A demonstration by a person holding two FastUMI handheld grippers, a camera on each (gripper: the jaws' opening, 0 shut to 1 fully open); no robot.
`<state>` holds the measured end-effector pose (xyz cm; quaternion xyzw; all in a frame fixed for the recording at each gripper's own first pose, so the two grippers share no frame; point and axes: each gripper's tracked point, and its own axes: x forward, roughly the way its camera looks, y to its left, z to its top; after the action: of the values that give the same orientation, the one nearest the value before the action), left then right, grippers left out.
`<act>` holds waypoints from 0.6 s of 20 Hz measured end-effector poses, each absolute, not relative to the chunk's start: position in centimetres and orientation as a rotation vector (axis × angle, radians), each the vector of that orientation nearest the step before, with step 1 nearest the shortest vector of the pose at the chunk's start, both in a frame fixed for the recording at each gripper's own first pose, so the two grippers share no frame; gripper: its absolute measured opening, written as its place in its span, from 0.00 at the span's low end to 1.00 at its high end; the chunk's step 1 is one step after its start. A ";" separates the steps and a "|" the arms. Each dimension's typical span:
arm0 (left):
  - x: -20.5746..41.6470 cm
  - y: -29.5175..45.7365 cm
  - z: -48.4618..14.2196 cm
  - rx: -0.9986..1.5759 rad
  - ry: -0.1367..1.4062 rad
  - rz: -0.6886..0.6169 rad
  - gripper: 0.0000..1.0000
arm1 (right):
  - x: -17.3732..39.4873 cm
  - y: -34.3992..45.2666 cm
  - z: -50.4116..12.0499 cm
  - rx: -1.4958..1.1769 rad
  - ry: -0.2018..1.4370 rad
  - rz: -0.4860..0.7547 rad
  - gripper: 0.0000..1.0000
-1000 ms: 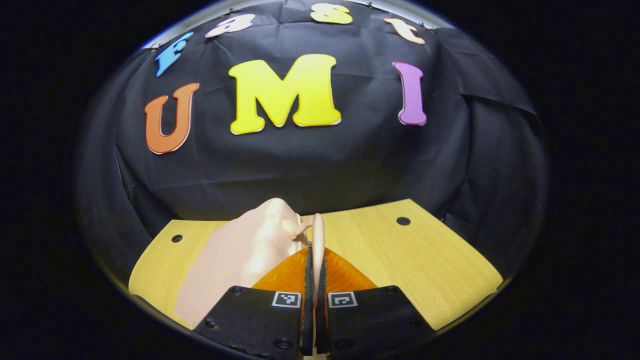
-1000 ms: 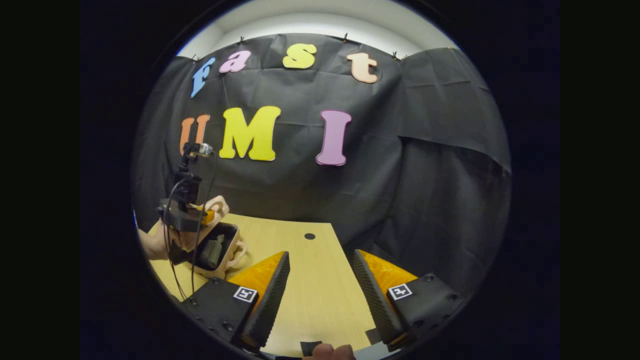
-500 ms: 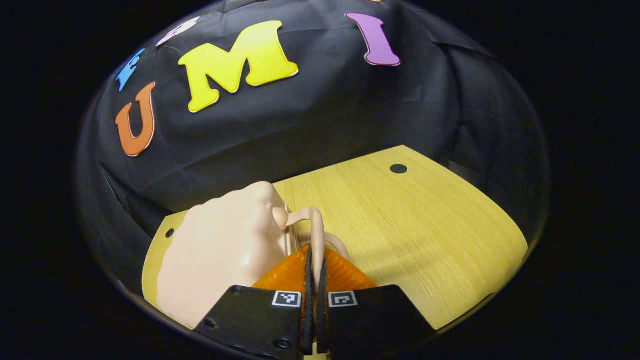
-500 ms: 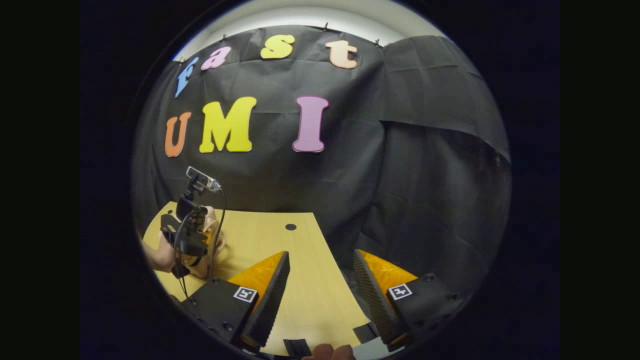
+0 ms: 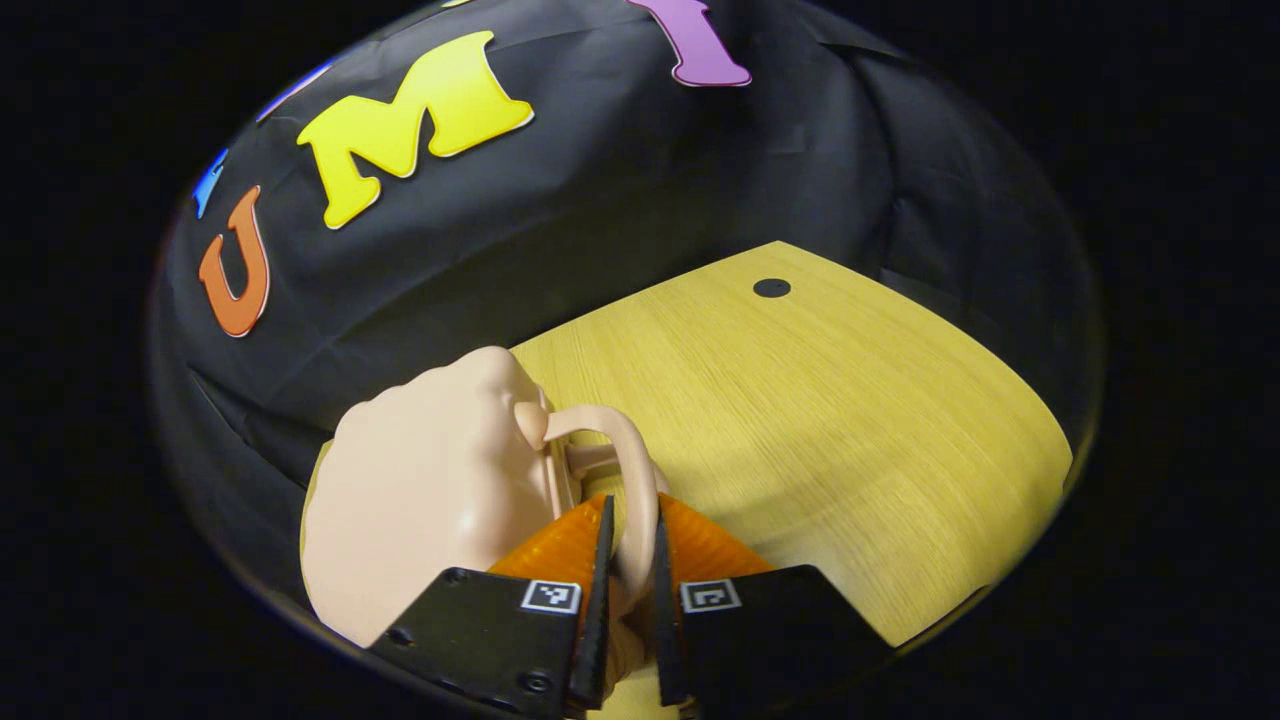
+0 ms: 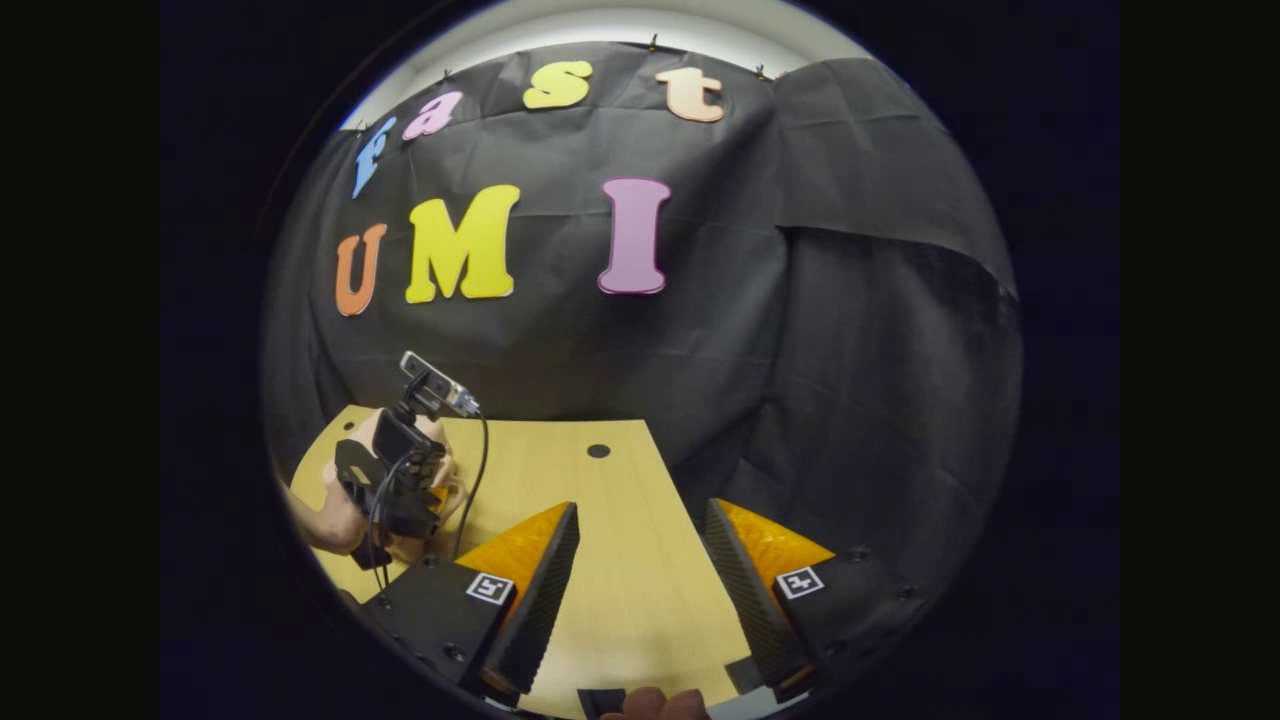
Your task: First open the suitcase, pack the skin care products into it, and then close the suitcase.
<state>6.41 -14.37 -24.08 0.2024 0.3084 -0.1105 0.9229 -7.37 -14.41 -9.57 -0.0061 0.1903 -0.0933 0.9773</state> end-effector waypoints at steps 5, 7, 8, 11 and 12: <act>4.9 -15.0 -19.8 0.301 0.561 -0.250 0.92 | -5.6 -12.2 -7.6 -0.056 0.340 -0.113 0.76; 4.2 -15.2 -15.7 0.220 0.471 -0.262 0.94 | -4.9 -11.1 -5.9 -0.075 0.301 -0.090 0.77; 3.8 -14.8 -13.3 0.191 0.420 -0.255 0.95 | -4.4 -10.5 -5.1 -0.086 0.280 -0.079 0.80; 2.1 -13.7 -4.5 0.087 0.228 -0.246 0.95 | -2.9 -8.2 -1.3 -0.092 0.190 -0.040 0.80; 1.7 -12.8 -1.5 0.069 0.163 -0.231 0.95 | -2.3 -7.5 -0.1 -0.091 0.158 -0.031 0.76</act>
<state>1.72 -12.82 -1.49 0.0346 0.0814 -0.1150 0.9894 -2.32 -7.54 -0.06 -0.0456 0.0790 -0.0156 0.9957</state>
